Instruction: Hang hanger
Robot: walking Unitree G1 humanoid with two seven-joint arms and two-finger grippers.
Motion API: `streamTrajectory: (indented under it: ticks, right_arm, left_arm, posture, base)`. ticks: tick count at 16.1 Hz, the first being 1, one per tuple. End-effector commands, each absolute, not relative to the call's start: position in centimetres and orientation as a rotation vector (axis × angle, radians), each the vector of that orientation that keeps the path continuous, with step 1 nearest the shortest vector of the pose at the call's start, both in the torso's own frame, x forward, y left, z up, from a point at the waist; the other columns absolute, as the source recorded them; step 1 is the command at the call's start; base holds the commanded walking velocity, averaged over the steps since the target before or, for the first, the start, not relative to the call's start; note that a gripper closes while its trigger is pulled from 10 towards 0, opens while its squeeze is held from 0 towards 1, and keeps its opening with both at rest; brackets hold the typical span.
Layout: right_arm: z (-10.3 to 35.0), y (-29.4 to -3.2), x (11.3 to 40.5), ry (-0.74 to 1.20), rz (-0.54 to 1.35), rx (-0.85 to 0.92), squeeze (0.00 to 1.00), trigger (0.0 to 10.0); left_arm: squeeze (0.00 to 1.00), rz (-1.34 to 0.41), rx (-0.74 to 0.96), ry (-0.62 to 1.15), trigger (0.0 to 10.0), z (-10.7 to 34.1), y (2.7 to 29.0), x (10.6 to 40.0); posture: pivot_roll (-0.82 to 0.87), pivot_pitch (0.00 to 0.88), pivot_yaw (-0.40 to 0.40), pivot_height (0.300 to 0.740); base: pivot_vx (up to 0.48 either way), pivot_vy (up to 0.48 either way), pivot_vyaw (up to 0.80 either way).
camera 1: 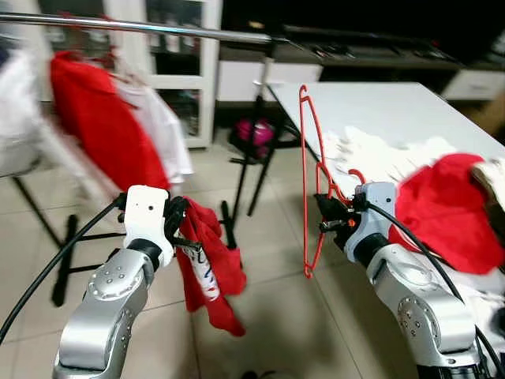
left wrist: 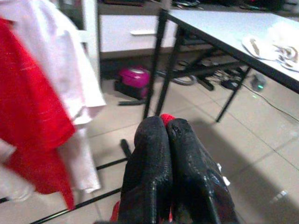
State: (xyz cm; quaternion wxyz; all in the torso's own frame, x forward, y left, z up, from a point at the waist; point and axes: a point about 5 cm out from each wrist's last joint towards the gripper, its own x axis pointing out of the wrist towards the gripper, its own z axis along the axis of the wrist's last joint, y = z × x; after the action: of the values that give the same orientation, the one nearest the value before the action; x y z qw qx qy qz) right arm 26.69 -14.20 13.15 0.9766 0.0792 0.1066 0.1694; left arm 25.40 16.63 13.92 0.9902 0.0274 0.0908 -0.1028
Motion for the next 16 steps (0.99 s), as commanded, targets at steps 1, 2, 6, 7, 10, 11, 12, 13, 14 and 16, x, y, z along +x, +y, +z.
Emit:
streamTrajectory:
  ticks: [1,2,6,7,10,11,12,13,14,16]
  right_arm:
    - [12.90,-14.85,26.47,0.233,0.321,0.143,0.00,10.0]
    - [12.91,-14.87,26.46,0.232,0.317,0.144,0.00,10.0]
    - [12.65,-15.02,26.26,0.244,0.306,0.144,0.00,10.0]
    - [12.63,-15.03,26.27,0.245,0.306,0.144,0.00,10.0]
    - [12.48,-15.00,26.32,0.249,0.306,0.144,0.00,10.0]
    - [12.41,-14.85,26.39,0.252,0.310,0.146,0.00,10.0]
    - [12.40,-14.81,26.40,0.252,0.311,0.147,0.00,10.0]
    - [12.36,-14.75,26.41,0.252,0.311,0.147,0.00,10.0]
    - [12.38,-14.76,26.40,0.249,0.307,0.151,0.00,10.0]
    - [12.35,-14.94,26.28,0.247,0.293,0.159,0.00,10.0]
  left_arm:
    - [0.00,-0.229,0.059,0.164,10.0,14.41,15.99,25.51]
    - [0.00,-0.236,0.057,0.160,10.0,14.48,15.94,25.65]
    - [0.00,-0.253,0.052,0.165,10.0,14.38,15.69,25.72]
    - [0.00,-0.256,0.052,0.168,10.0,14.33,15.62,25.65]
    - [0.00,-0.251,0.055,0.172,10.0,14.23,15.68,25.55]
    - [0.00,-0.245,0.057,0.182,10.0,14.11,15.84,25.56]
    - [0.00,-0.244,0.057,0.183,10.0,14.10,15.86,25.57]
    - [0.00,-0.244,0.056,0.182,10.0,14.10,15.88,25.56]
    - [0.00,-0.243,0.055,0.182,10.0,14.07,15.90,25.54]
    - [0.00,-0.244,0.051,0.185,10.0,13.95,15.87,25.51]
  posture:
    - [-0.06,0.000,-0.127,0.740]
    - [-0.07,0.000,-0.117,0.740]
    - [-0.07,0.000,-0.110,0.740]
    - [-0.06,0.000,-0.110,0.740]
    - [-0.06,0.000,-0.110,0.740]
    - [-0.05,0.000,-0.110,0.740]
    - [-0.05,0.000,-0.110,0.740]
    - [-0.05,0.000,-0.105,0.740]
    - [-0.05,0.000,-0.102,0.740]
    - [-0.06,0.000,-0.094,0.740]
  base:
    - [0.000,0.000,-0.80]
    - [0.000,0.000,-0.80]
    - [0.000,0.000,-0.80]
    - [0.000,0.000,-0.80]
    - [0.000,0.000,-0.80]
    - [0.000,0.000,-0.80]
    - [0.000,0.000,-0.80]
    - [0.000,0.000,-0.80]
    - [0.000,0.000,-0.80]
    - [0.000,0.289,-0.80]
